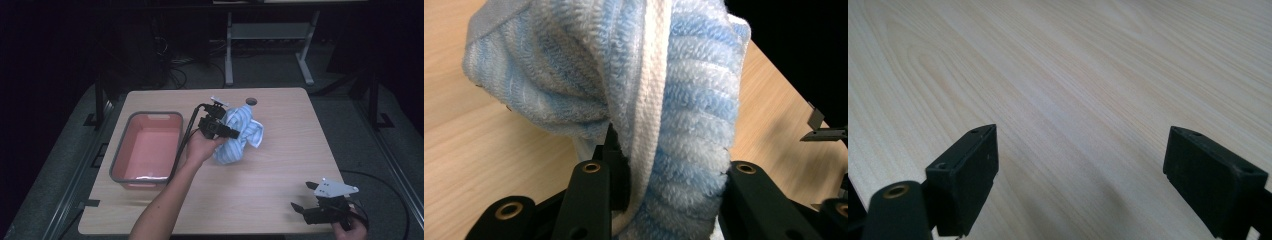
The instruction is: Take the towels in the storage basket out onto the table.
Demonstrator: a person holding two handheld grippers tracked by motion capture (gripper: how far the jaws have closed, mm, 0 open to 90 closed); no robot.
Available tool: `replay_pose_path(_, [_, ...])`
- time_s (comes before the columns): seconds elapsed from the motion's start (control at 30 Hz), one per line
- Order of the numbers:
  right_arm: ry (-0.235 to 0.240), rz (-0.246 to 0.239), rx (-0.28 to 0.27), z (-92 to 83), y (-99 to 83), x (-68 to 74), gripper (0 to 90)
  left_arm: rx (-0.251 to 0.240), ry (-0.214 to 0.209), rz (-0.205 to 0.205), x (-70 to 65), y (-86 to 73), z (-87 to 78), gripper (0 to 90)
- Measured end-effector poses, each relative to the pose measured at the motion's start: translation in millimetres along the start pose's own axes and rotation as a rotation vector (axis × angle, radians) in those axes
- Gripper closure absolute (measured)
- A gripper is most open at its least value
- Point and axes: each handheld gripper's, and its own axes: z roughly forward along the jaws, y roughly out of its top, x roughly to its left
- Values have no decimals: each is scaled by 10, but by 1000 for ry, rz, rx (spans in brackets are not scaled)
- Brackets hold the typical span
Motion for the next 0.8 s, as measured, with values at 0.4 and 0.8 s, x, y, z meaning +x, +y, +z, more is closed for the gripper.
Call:
replay_pose_path(0.4, [-4,-8,0,1,-4,-17,138,19,-9,-27,-11,-34,279,669])
replay_pose_path(0.8, [-2,-9,5,12,4,-13,138,32,-4,-37,-28,-92,456,660])
